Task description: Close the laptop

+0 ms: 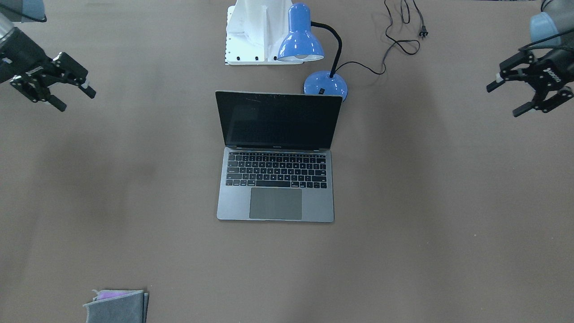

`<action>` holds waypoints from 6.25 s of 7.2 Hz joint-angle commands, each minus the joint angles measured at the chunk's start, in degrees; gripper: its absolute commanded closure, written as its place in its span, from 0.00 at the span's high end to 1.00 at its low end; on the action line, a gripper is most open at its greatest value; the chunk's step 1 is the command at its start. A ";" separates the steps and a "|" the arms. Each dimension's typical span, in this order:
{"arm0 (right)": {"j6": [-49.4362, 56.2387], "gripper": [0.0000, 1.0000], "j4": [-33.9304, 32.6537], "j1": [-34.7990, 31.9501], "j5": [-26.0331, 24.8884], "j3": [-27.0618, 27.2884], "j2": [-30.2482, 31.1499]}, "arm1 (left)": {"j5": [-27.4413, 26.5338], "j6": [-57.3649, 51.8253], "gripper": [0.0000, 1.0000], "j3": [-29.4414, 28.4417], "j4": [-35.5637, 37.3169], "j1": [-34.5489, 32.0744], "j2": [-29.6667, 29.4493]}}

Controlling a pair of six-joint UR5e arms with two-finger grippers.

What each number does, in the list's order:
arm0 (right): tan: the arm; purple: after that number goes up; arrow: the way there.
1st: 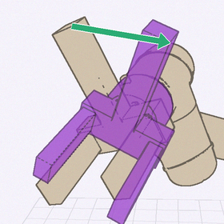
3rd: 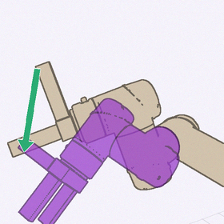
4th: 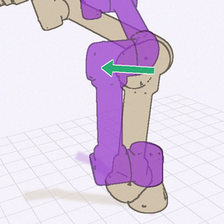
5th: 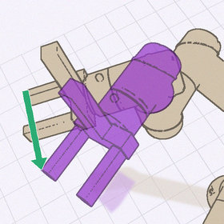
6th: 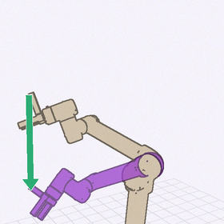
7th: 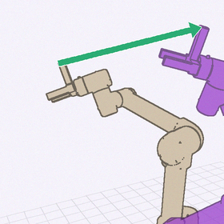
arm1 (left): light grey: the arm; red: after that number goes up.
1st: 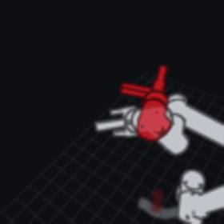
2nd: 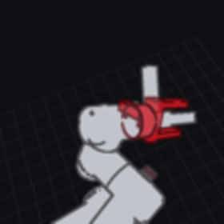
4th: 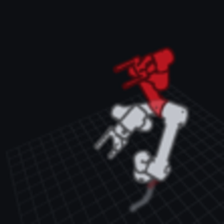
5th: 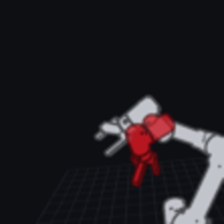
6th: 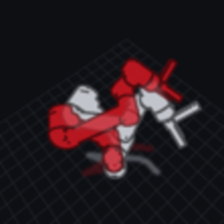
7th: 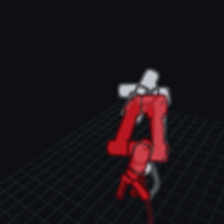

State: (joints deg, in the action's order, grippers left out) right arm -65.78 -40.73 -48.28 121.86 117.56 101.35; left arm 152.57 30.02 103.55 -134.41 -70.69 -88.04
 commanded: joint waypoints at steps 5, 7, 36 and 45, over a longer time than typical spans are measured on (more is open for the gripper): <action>-16.30 0.00 -0.66 24.36 -20.44 7.34 -4.82 | -20.45 27.71 0.00 -0.10 -16.23 25.85 -4.42; -16.31 0.00 -5.64 26.21 -22.71 7.25 -12.45 | -22.23 32.25 0.00 -0.10 -18.17 28.58 -7.56; -18.33 0.00 -23.60 15.50 -31.24 -27.09 -45.09 | -39.15 38.36 0.00 -29.60 -16.06 27.34 -34.82; -18.24 0.98 -22.63 16.02 -32.74 -26.42 -44.84 | -38.84 33.96 0.98 -23.77 -10.10 28.24 -33.79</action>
State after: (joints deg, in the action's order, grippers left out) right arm -83.98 -62.96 -32.14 89.13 90.25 56.17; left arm 112.93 63.89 77.01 -146.90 -42.16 -122.24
